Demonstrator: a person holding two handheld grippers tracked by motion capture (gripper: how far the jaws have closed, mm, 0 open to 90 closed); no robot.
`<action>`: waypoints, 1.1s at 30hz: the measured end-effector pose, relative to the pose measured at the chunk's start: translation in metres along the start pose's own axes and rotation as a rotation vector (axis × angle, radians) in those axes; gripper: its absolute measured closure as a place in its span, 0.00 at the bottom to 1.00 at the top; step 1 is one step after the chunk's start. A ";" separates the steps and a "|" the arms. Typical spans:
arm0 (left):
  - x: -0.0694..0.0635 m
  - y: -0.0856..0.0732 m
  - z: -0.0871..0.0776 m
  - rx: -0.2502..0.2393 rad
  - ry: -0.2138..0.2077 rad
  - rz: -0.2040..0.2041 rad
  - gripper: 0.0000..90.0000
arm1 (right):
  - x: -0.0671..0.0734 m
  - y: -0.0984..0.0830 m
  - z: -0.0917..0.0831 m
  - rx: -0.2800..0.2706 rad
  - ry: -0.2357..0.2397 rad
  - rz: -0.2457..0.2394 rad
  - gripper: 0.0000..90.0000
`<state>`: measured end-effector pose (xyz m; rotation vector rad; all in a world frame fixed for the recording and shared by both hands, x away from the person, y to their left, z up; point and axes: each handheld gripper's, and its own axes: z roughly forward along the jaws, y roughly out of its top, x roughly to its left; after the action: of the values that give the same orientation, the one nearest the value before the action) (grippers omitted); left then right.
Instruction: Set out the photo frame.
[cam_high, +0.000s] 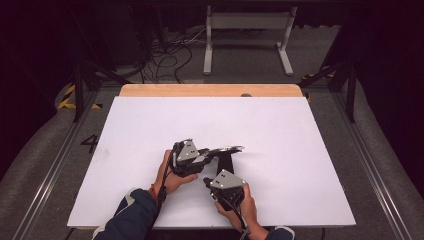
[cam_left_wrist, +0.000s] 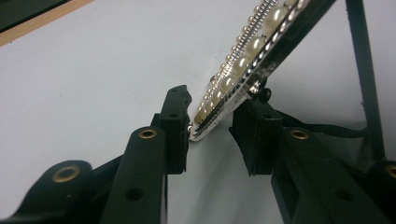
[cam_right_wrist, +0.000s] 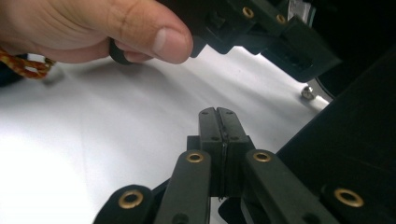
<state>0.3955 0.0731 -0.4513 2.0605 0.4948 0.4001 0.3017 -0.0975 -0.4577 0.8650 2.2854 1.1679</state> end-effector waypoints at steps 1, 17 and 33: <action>-0.002 0.001 0.001 0.011 0.013 0.022 0.74 | 0.000 0.000 0.001 0.008 -0.005 0.000 1.00; -0.007 0.008 -0.004 0.001 0.016 0.088 0.79 | -0.002 -0.004 0.002 0.065 -0.044 0.004 1.00; -0.010 0.011 -0.006 -0.005 -0.003 0.110 0.80 | -0.017 -0.010 -0.007 0.071 -0.043 0.055 1.00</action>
<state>0.3859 0.0669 -0.4398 2.0891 0.3798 0.4632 0.3058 -0.1177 -0.4605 0.9763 2.2944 1.0862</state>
